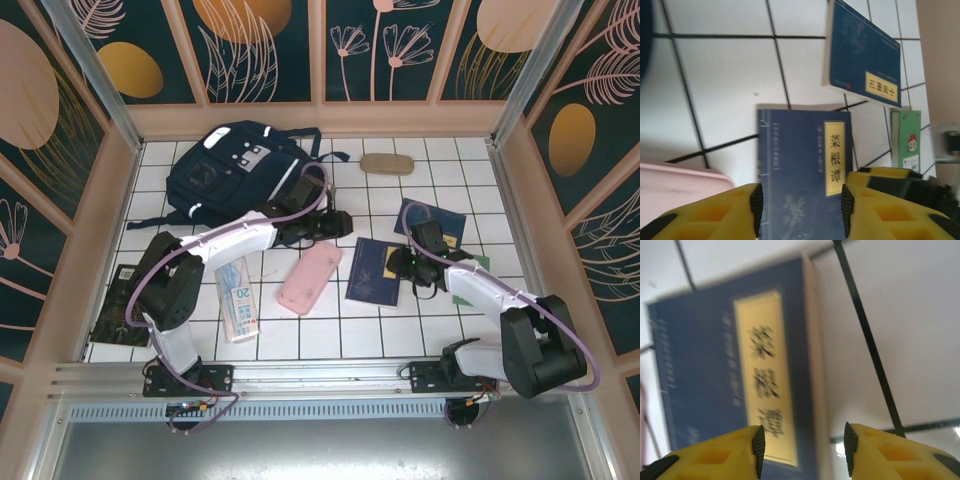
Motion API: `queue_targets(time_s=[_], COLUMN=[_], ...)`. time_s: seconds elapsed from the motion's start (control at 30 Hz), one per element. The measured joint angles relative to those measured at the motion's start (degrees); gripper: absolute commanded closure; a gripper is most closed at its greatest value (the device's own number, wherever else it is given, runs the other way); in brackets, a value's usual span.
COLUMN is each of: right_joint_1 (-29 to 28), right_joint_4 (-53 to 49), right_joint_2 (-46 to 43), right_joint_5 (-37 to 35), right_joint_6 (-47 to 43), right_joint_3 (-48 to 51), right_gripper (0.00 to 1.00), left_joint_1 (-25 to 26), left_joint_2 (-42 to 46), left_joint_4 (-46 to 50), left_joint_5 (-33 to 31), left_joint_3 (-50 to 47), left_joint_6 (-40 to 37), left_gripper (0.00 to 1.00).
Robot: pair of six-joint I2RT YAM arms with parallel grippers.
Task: Pack the student bag
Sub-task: Pick up the book at the center of the table.
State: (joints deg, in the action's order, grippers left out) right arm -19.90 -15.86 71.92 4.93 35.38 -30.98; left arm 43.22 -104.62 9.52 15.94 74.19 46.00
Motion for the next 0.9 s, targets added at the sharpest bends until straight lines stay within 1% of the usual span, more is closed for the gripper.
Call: queue_targets(time_s=[0.2,0.53,0.63,0.9], right_joint_1=[0.1,0.1,0.0,-0.7], right_joint_4=[1.0,2.8,2.9,3.0], right_joint_2=[-0.4,0.1,0.1,0.1], right_joint_5=[1.8,2.6,2.5,1.7], right_joint_6=[1.1,1.4,1.6,2.6], right_joint_3=[2.7,3.4,3.4,3.4], right_gripper=[0.58,0.62,0.62,0.63], left_joint_1=[3.6,4.0,4.0,4.1], left_joint_2=[-5.1,-9.1,-9.5,-9.1], left_joint_4=[-1.2,-0.2,1.4,5.6], left_joint_5=[0.3,0.1,-1.4,-8.5], left_joint_3=[-0.1,0.1,1.1,2.0], left_joint_6=[1.9,2.1,2.1,1.8], left_gripper=[0.52,0.53,0.54,0.53])
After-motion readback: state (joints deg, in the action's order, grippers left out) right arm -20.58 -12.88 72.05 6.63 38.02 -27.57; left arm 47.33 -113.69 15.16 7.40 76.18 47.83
